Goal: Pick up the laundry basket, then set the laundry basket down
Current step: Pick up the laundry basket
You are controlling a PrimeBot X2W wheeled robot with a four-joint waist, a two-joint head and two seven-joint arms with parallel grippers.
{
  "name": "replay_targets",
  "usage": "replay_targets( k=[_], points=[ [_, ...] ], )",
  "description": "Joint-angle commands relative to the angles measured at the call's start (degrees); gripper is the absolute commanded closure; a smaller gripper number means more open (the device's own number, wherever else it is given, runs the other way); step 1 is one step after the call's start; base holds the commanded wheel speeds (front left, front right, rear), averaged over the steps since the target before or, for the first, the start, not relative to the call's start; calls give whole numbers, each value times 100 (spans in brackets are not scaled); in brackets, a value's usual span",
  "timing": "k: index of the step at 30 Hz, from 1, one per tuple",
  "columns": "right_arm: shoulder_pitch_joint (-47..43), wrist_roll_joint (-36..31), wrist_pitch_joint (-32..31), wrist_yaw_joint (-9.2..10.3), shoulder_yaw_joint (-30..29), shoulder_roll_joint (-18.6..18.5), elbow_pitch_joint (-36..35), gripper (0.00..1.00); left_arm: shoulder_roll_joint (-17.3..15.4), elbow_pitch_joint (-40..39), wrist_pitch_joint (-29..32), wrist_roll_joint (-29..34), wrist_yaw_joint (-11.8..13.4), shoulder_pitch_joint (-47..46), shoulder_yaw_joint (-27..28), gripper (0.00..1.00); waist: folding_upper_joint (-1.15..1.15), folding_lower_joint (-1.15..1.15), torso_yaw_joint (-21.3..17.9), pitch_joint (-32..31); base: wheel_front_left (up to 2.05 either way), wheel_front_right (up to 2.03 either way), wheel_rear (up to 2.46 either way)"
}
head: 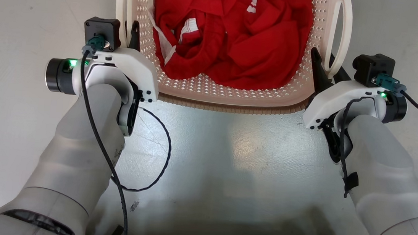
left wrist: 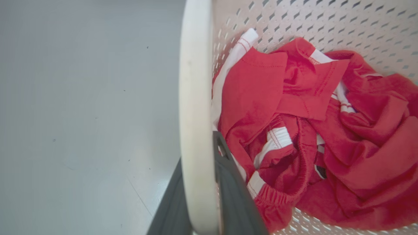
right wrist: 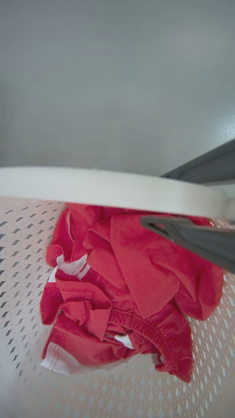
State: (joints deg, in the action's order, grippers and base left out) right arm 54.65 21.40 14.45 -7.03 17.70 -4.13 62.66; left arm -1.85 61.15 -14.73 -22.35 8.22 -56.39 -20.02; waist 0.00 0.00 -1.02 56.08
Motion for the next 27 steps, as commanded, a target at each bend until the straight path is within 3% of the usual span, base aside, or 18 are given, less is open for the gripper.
replay_targets(
  k=[1,3,14,27],
  points=[
    [-237,19,55,-46,132,125,1,93,-103,-48,-27,-88,8,41,21,100,0,0,4,-9,0,0,0],
    [-247,37,55,-46,126,125,24,100,-103,-21,-27,-144,12,50,-38,100,0,0,13,-31,0,0,0],
    [-496,320,55,-46,382,125,321,100,-103,324,-27,-591,16,296,-523,100,0,0,130,-535,0,0,0],
    [-870,1142,-199,-46,1163,125,865,100,-103,675,326,-1388,35,864,-1289,100,0,0,255,-1715,0,0,0]
  ],
)
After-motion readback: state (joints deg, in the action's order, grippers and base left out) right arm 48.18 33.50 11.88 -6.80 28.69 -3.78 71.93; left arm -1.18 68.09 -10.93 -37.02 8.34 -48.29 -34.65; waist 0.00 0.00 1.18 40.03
